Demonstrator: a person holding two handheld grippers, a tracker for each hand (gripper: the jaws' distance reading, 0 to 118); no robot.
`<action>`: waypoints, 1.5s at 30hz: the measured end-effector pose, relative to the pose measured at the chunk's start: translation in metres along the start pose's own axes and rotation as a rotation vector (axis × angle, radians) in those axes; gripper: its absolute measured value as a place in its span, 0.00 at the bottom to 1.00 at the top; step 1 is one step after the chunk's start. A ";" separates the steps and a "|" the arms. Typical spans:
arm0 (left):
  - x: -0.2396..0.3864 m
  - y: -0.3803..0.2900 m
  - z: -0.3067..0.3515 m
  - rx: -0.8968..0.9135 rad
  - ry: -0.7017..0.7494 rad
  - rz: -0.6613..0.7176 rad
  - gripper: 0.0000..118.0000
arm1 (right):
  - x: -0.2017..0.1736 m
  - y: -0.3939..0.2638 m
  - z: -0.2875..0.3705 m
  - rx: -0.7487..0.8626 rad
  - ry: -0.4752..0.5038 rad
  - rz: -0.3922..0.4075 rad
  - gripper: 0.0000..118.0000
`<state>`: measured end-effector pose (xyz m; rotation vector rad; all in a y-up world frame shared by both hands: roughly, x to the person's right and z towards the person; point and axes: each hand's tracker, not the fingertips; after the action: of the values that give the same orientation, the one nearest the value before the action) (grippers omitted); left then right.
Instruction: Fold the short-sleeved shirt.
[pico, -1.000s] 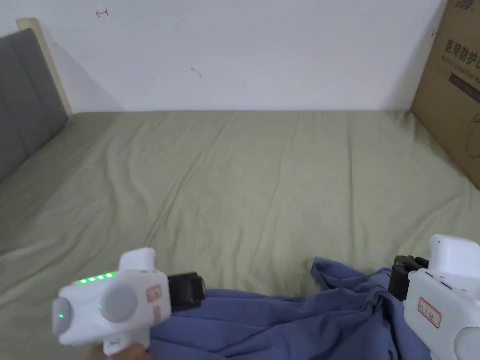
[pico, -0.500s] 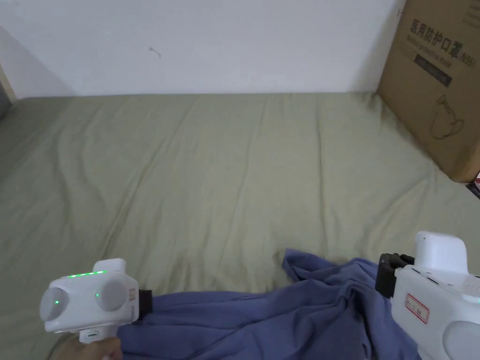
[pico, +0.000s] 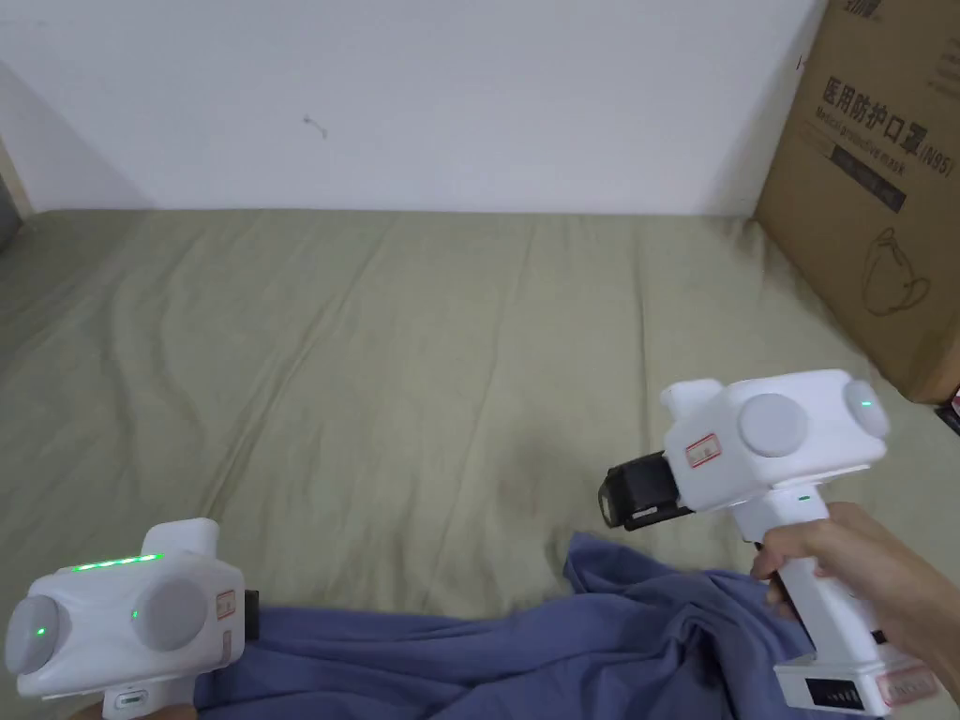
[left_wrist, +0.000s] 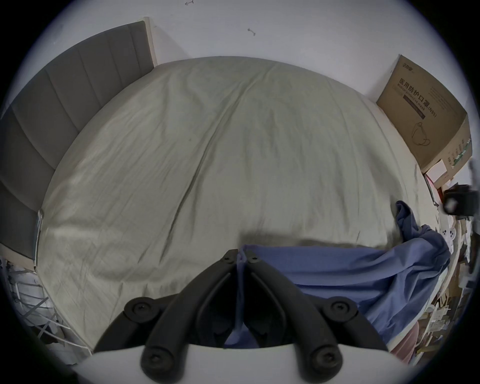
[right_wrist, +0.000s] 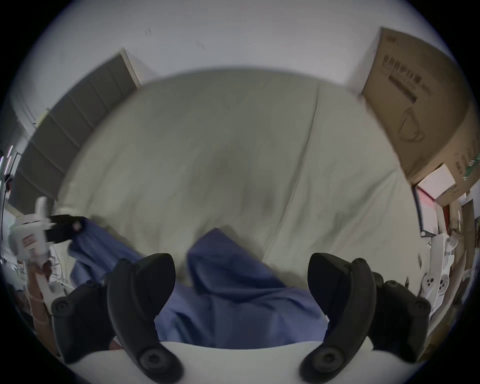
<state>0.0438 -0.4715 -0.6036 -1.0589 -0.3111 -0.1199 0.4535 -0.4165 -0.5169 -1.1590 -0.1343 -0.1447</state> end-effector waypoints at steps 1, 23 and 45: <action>-0.001 0.001 0.001 0.000 -0.003 0.002 0.01 | 0.007 0.005 -0.020 -0.061 0.009 -0.035 0.89; 0.010 0.048 0.079 0.149 0.020 -0.035 0.01 | 0.040 -0.004 0.020 0.028 -0.075 -0.171 0.00; 0.029 0.230 0.282 0.577 0.098 -0.047 0.01 | 0.088 0.123 0.380 0.750 -0.186 -0.416 0.00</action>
<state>0.0736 -0.1119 -0.6602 -0.4726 -0.2599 -0.1140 0.5503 -0.0230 -0.4620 -0.3814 -0.5463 -0.3217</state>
